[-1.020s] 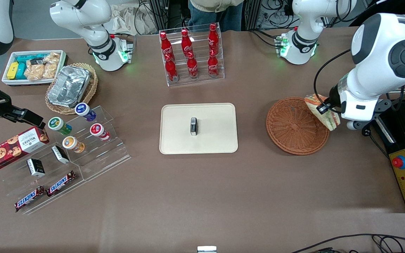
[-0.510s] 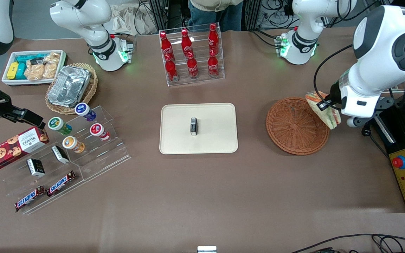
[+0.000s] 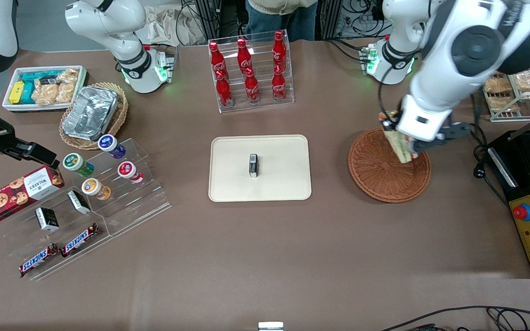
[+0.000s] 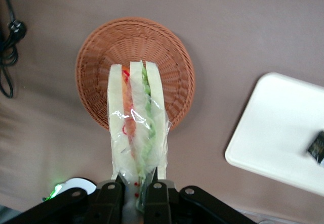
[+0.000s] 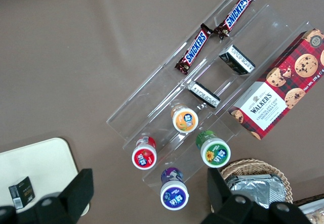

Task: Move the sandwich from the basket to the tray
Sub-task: 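Carry the held sandwich over the cream tray beside the black box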

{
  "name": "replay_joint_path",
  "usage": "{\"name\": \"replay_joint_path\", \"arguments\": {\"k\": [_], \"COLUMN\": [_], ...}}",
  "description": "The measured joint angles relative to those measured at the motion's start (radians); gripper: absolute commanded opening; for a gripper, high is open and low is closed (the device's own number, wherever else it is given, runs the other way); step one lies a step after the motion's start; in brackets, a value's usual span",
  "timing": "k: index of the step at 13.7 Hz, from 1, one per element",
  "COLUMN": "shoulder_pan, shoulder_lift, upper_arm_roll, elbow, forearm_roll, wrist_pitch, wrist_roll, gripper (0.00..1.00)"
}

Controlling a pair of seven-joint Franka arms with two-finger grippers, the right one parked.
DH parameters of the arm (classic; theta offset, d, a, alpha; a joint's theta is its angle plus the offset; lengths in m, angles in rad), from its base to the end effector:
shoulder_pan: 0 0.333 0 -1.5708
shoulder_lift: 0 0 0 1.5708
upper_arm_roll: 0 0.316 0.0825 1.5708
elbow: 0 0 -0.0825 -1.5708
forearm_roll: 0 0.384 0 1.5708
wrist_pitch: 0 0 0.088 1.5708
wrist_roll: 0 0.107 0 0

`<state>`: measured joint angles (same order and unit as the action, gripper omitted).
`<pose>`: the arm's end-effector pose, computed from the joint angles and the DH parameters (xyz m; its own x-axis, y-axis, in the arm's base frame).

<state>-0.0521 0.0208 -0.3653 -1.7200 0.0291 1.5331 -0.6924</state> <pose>0.5004 -0.2166 0.5415 0.9501 0.2765 -0.1441 0.2558 -0.9555 -0.1471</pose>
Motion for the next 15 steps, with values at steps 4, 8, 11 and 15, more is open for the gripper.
{"name": "replay_joint_path", "arguments": {"k": [4, 8, 11, 15], "shoulder_pan": [-0.004, -0.007, -0.06, -0.144], "shoulder_lift": [0.017, 0.083, 0.173, 0.268], "upper_arm_roll": [-0.101, -0.197, -0.223, -0.225], "elbow": [0.016, 0.024, 0.011, -0.073], "forearm_roll": [0.005, 0.013, 0.028, 0.125], "wrist_pitch": [0.008, 0.122, 0.247, 0.446], "wrist_roll": [0.024, 0.034, 0.041, 0.039], "gripper": [0.0, 0.0, 0.0, 0.0]}}
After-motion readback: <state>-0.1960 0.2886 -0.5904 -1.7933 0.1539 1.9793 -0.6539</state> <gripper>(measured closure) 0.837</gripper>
